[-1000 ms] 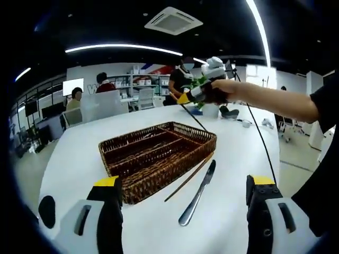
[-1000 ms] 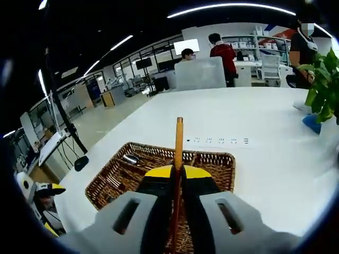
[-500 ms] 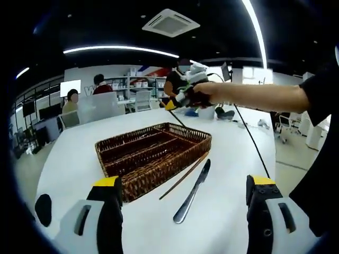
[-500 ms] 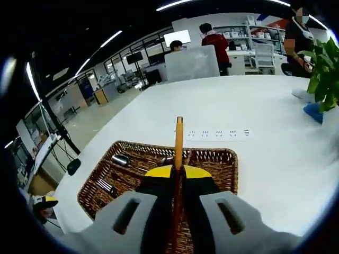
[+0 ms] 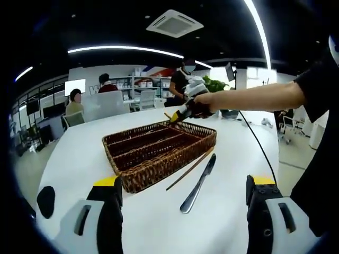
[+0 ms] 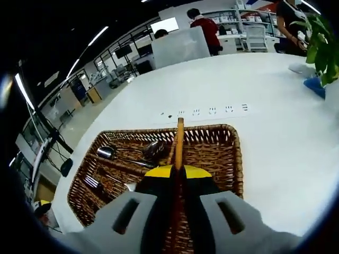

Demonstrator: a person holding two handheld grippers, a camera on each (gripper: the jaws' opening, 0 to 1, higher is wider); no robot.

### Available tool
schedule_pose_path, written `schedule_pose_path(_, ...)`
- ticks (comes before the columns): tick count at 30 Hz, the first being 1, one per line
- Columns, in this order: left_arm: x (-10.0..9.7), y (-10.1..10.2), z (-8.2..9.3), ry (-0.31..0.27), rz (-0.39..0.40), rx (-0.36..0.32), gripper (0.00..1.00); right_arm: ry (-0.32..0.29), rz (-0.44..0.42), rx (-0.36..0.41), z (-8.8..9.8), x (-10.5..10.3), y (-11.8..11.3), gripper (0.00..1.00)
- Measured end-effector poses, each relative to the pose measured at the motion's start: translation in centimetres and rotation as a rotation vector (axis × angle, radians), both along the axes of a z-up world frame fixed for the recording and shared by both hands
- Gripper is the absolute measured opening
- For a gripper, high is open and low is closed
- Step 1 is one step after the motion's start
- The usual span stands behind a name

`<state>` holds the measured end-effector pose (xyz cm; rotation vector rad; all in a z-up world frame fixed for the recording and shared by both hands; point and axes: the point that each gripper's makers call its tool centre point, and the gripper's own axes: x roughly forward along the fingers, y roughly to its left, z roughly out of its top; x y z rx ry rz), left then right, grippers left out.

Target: Arrange the knives, forks, and spoons in their matching storage slots by inserting each utensil handle-first until every utensil is classified and aligned in the correct compartment

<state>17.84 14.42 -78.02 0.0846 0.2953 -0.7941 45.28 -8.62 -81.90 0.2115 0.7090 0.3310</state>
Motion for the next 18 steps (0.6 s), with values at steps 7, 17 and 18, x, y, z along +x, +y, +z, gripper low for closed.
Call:
schedule_pose_path(7,0.2,-0.1,-0.2,-0.008,-0.016,0.035,0.99,-0.017,-0.033,0.015,-1.6,0.5,0.3,0.05)
schedule_pose_path(17,0.3,-0.3,-0.5,-0.008,-0.027,0.054,0.99,-0.013,-0.064,-0.039,-2.9,0.5,0.2,0.05)
schedule_pose_path(18,0.2,-0.3,-0.6,-0.008,-0.030,0.057,0.99,-0.011,-0.067,-0.037,-2.9,0.5,0.2,0.05)
